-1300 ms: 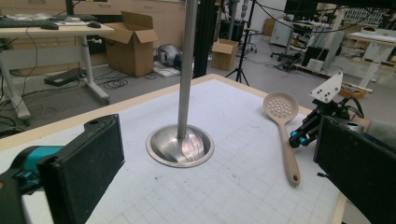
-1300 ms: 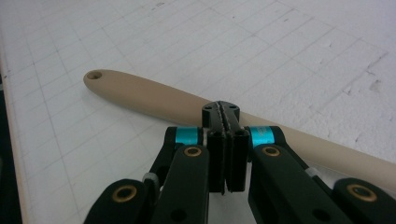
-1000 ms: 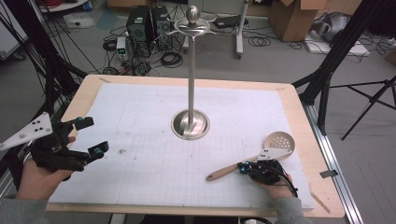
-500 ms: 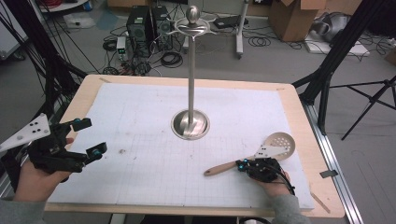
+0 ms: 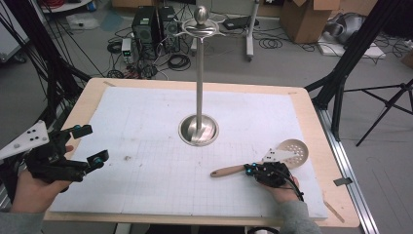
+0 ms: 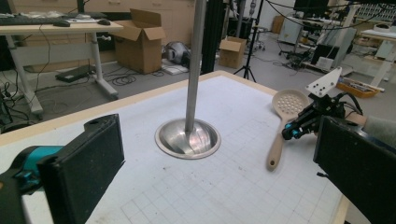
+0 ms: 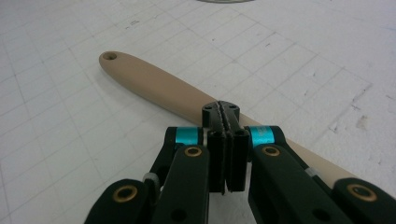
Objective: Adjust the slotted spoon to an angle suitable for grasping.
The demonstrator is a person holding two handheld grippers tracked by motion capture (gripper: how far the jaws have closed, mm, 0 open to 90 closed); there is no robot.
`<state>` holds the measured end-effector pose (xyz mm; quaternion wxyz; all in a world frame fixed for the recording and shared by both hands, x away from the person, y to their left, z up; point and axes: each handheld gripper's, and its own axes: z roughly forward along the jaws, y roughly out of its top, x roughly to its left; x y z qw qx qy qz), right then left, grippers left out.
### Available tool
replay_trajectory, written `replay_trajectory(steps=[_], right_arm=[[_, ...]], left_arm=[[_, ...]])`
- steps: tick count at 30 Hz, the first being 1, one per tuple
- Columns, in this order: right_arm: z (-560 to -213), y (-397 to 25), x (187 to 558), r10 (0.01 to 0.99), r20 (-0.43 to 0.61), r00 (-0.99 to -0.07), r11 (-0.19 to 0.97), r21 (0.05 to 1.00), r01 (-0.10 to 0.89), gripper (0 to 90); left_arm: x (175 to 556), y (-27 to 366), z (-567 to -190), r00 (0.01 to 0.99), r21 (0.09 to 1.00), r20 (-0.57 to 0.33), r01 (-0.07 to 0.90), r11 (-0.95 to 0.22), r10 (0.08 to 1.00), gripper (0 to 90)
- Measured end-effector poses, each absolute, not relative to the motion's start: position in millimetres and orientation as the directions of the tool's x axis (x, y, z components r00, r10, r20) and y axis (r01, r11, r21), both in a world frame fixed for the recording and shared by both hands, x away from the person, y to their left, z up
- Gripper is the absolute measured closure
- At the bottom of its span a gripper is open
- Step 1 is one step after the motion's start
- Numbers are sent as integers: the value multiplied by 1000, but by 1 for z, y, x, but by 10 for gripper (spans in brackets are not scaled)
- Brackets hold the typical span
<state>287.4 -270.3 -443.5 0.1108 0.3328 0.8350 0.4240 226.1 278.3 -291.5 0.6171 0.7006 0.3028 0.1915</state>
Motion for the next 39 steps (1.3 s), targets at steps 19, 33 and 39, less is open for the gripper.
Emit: replay_trajectory(steps=[19,33,39], right_arm=[[-442,-264,297,678,100,-728,397,784,478,896],[-429,-302,301,832,91,-547,260,807,530,895],[-433,-305,306,853,60,-519,280,786,551,895]], left_arm=[[217,289,-292,722,980,-103,191,-55,685,21],[219,285,-296,726,977,-104,202,-65,680,21],[220,286,-296,726,977,-103,202,-68,680,21]])
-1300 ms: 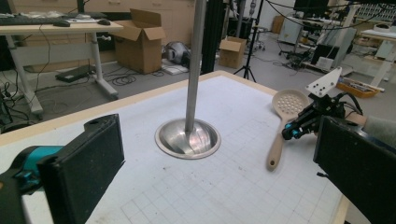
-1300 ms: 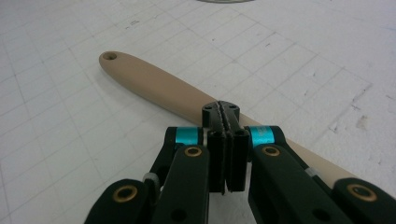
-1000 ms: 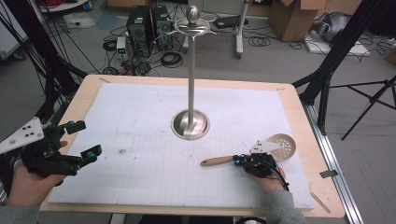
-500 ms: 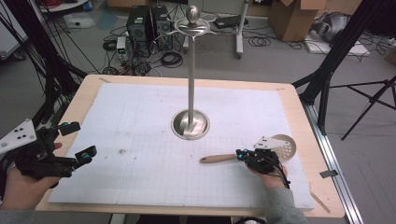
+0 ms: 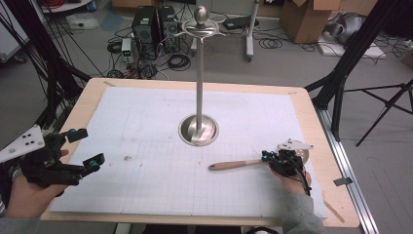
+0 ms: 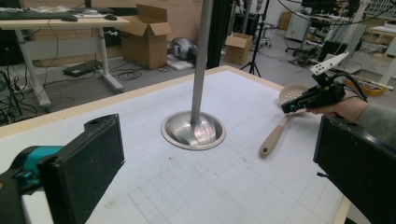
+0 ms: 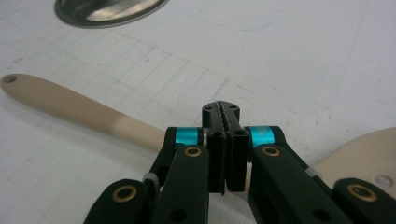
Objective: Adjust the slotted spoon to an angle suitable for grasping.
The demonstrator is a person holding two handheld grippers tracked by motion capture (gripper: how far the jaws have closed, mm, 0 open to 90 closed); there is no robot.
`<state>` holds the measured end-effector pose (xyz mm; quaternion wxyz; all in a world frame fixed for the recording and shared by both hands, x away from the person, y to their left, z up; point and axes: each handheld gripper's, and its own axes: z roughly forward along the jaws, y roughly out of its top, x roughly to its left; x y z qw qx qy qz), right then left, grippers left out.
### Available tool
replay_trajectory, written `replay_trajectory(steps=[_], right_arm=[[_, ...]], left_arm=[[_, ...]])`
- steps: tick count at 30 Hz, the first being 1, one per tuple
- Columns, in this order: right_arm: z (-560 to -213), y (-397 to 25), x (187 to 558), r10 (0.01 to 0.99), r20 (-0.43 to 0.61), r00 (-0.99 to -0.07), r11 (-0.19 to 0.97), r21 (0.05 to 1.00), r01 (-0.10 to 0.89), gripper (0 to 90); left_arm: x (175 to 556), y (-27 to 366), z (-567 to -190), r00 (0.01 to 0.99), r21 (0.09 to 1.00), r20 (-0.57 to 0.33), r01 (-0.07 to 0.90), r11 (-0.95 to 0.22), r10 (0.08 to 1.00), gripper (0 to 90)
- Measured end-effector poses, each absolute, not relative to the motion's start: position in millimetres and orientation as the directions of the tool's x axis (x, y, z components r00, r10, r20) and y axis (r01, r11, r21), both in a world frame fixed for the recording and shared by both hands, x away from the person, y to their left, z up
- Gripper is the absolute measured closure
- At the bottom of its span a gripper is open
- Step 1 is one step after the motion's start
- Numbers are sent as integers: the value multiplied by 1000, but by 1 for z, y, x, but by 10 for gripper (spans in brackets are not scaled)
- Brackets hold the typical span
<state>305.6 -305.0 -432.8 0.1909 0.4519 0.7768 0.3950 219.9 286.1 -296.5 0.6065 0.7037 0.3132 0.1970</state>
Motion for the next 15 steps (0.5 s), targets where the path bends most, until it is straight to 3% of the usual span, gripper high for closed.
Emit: replay_trajectory(steps=[15], right_arm=[[-440,-308,313,871,41,-489,291,760,581,895]], left_arm=[[216,295,-294,712,979,-109,196,-47,693,21]])
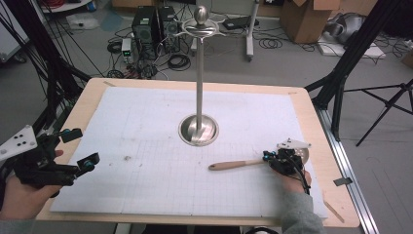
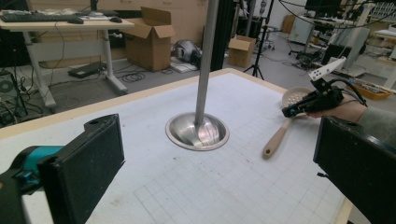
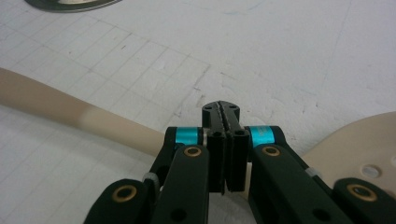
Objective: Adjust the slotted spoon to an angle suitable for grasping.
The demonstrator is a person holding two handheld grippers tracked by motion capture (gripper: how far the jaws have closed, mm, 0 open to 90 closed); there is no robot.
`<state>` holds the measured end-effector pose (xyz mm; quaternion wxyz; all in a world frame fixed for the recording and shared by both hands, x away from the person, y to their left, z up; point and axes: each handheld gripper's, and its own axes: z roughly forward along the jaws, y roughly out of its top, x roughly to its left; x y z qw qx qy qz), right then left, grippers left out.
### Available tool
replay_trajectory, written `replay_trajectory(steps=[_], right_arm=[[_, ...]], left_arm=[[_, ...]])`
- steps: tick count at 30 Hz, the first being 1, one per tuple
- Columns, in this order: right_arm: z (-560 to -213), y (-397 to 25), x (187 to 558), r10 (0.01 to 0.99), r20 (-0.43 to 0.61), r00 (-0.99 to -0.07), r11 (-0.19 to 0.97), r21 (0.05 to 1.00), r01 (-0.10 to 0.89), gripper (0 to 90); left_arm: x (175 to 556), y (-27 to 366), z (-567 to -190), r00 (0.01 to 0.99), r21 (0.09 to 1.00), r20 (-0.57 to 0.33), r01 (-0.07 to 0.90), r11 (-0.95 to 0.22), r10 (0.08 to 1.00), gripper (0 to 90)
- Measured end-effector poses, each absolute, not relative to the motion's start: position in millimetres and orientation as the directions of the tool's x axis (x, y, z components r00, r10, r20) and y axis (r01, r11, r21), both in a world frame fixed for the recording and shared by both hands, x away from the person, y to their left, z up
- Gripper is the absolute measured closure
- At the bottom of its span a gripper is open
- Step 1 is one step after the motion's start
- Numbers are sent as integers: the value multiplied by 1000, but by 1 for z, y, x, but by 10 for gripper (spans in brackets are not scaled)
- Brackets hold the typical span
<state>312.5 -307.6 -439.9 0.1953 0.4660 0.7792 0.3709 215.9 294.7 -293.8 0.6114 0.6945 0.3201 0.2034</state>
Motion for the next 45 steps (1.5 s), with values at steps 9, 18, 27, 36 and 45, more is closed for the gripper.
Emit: replay_trajectory(steps=[9,18,27,36,45], right_arm=[[-440,-309,310,875,37,-483,291,756,586,899],[-440,-316,299,878,38,-477,285,758,586,899],[-440,-327,284,885,38,-464,278,756,593,899],[-440,-340,274,893,42,-449,267,752,602,899],[-426,-341,264,823,48,-567,281,832,478,898]], left_arm=[[217,295,-293,713,980,-106,194,-50,693,21],[223,292,-292,721,981,-110,191,-44,685,21],[232,278,-291,746,980,-108,190,-53,657,21],[241,266,-292,766,980,-112,191,-58,633,21],[247,259,-293,776,979,-113,195,-65,621,21]])
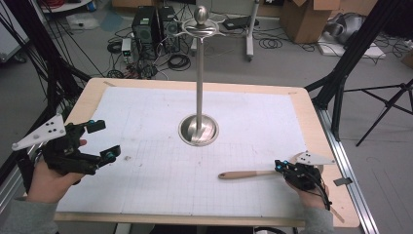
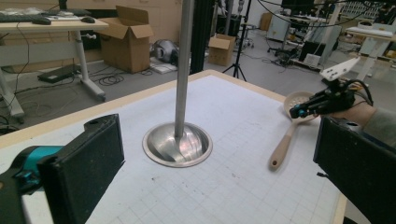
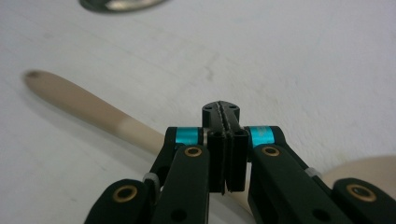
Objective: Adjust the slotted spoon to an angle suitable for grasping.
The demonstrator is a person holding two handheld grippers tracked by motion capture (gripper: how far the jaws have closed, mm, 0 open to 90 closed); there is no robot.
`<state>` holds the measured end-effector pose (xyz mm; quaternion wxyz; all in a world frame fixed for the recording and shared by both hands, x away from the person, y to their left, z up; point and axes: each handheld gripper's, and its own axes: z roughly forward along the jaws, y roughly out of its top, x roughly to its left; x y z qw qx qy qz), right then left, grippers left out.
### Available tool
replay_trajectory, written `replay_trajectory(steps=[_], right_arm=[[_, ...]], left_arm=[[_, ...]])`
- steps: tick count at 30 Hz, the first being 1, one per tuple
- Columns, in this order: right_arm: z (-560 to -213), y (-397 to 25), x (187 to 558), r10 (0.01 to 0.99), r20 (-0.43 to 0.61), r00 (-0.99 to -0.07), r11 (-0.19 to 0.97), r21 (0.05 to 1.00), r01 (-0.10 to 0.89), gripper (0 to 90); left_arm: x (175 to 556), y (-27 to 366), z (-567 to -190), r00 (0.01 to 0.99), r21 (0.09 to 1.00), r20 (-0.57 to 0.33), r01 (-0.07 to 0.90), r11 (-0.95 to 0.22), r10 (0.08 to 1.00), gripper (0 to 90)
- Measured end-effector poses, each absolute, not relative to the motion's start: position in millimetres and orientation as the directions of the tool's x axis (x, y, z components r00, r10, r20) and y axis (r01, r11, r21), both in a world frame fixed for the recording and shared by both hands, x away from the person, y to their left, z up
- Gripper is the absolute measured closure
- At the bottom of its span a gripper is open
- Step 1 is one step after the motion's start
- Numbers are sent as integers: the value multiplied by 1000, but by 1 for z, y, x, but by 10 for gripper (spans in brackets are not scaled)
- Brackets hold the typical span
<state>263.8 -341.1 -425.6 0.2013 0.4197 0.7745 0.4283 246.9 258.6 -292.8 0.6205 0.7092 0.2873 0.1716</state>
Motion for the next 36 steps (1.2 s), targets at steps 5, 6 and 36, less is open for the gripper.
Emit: replay_trajectory(steps=[5,6,36], right_arm=[[-420,-326,259,727,58,-684,321,853,412,897],[-420,-320,259,708,50,-704,344,846,406,897],[-444,-250,266,513,57,-857,554,740,381,897]], left_arm=[[248,258,-292,776,979,-113,193,-63,620,21],[248,259,-292,777,979,-111,192,-65,619,21],[244,262,-292,773,979,-115,196,-61,624,21]])
